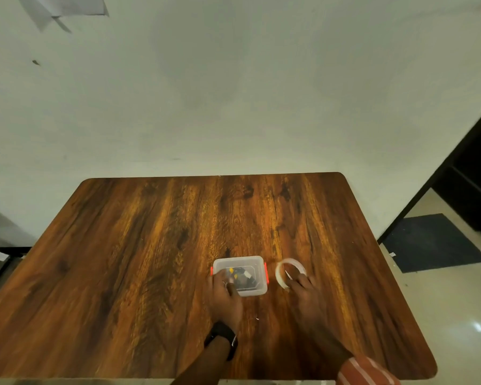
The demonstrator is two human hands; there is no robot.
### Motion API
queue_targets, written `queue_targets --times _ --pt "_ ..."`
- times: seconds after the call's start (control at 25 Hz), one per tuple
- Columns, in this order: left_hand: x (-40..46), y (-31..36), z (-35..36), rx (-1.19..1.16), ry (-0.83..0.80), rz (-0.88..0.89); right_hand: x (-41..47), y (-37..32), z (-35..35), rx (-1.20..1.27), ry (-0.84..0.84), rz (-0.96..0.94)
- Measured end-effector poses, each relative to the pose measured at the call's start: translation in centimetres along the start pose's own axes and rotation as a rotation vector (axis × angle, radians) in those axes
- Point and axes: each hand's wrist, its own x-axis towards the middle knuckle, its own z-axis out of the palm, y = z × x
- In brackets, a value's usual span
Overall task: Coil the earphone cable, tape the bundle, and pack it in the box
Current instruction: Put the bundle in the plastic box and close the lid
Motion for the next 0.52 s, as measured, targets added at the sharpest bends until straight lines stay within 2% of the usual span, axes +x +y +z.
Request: queue_targets --times 0.08,0.16,0.28,0.36,0.44,0.52 --pt "1.2 -0.5 -1.6 -0.007 0.009 -0.088 1.4 -3.2 0.3 0.033 0.05 -0.207" --pt "2.0 -1.0 -3.0 -0.008 0.016 -0.197 2.8 -6.7 1.5 -0.024 0.006 -0.334" --pt "3.4 -2.4 -3.3 0.054 0.049 -0.221 4.0 -10.0 3.9 -0.103 -0.169 -0.36" --pt "4.1 -2.6 -3.4 -0.021 0.014 -0.267 4.3 -10.3 5.0 -0.138 -0.233 -0.357" --pt "4.4 -2.7 -3.5 -0.122 -0.052 -0.322 3.9 -9.0 4.3 -0.04 -0.106 -0.335" --pt "4.6 -2.5 -3.6 -0.187 -0.116 -0.354 3.3 -5.8 3.6 0.005 0.065 -0.148"
